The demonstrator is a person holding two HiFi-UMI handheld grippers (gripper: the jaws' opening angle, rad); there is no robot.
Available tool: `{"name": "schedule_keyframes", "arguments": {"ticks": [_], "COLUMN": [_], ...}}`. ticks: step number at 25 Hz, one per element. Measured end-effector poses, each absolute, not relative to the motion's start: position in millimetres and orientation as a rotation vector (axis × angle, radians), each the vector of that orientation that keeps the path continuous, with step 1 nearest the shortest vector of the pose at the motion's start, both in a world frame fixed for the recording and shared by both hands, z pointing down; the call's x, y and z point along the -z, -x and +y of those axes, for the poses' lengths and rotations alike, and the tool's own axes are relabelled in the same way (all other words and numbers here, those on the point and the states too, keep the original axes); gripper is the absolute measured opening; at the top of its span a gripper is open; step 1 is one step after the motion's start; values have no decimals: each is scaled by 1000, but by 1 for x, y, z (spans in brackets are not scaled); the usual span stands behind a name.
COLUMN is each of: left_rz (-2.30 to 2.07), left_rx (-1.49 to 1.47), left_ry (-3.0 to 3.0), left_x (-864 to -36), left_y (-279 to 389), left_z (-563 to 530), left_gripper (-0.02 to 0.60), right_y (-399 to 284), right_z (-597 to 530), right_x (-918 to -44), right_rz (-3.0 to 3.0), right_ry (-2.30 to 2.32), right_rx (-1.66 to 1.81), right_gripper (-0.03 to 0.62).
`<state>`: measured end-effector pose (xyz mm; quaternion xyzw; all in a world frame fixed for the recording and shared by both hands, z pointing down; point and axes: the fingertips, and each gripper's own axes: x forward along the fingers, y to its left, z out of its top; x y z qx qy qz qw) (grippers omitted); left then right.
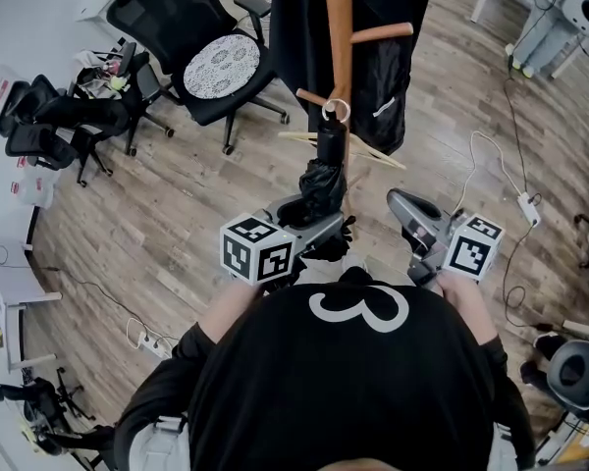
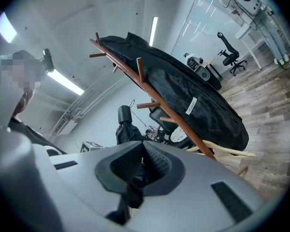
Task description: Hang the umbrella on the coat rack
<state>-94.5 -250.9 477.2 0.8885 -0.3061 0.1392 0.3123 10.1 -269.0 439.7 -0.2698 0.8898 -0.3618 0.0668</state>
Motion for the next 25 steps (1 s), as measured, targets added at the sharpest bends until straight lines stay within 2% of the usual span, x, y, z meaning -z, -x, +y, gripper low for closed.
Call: {"name": "schedule_keyframes", "arguments": {"ticks": [25], "left_rz": [-840], "left_rx": [-367], "left_ry": [-2283], "left_x": [-502], "left_y": [99], "left_z": [-293], "left_gripper": [267], "right_y": [-11], "right_z": [-300], "right_x": [-453], "right_rz": [2699], "right_ry": [826], "right_rx": [1160], "right_gripper": [28]}}
